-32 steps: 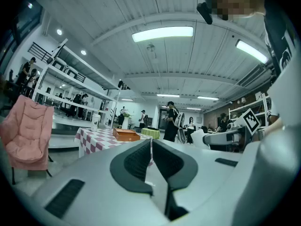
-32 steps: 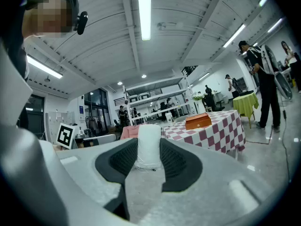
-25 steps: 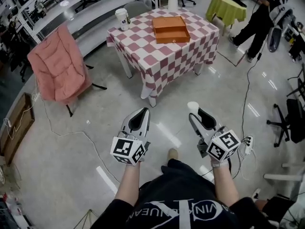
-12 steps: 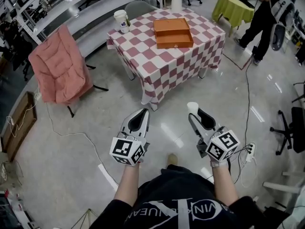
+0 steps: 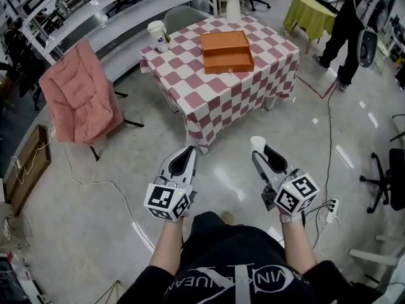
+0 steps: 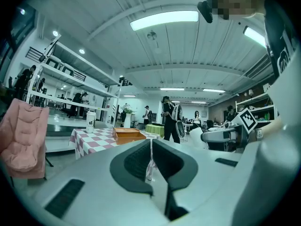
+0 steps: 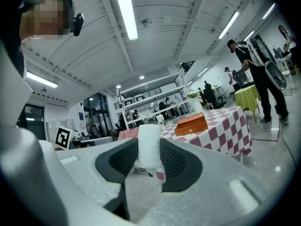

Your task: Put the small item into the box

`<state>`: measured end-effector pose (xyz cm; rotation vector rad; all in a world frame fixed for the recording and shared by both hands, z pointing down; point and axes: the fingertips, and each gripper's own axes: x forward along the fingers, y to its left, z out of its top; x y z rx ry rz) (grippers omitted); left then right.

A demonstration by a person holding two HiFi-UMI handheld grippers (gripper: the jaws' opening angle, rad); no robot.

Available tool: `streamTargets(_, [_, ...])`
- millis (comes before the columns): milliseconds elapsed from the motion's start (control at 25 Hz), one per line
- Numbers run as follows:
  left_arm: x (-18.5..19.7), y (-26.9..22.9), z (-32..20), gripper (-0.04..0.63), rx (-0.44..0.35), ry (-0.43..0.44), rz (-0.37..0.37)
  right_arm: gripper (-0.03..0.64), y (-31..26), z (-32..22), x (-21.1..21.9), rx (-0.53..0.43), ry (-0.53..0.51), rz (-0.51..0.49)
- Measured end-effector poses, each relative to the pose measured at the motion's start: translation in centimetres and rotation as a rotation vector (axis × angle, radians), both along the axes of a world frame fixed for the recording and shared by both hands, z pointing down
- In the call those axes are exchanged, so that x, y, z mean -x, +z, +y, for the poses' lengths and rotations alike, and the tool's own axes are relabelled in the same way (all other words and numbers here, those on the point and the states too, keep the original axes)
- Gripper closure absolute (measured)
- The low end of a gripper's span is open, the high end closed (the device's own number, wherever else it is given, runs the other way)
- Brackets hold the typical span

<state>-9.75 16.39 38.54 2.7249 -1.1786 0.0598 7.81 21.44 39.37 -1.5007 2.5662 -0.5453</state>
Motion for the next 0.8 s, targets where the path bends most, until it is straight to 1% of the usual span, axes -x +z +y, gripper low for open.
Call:
streamTargets(160, [-0.7, -0.5, -0.3, 0.577, -0.009, 0.006, -0.007, 0.476, -0.2, -0.5, -1.0, -0.007, 0.01, -0.03])
streamTargets(280, [-0.8, 0.0, -0.4, 0.577, 0.007, 0.005, -0.023, 0.476, -0.1, -0.9, -1.3, 0.002, 0.017, -0.049])
streamTargets(480, [-0.4, 1.1, -0.7, 0.577, 0.041, -0.012, -0.03, 0.476, 0.8, -1.3, -1.2, 0.029, 0.016, -0.066])
streamTargets(640, [-0.6, 1.5, -1.4, 0.577, 0.048, -0.013, -0.033, 0.476, 1.3, -1.9, -1.5, 0.038, 0.02, -0.071])
streamTargets(800, [-1.4, 1.8, -2.6, 0.577, 0.05, 0.004, -0.033, 0.476, 1.2, -2.8, -2.0, 0.035, 0.03, -0.08])
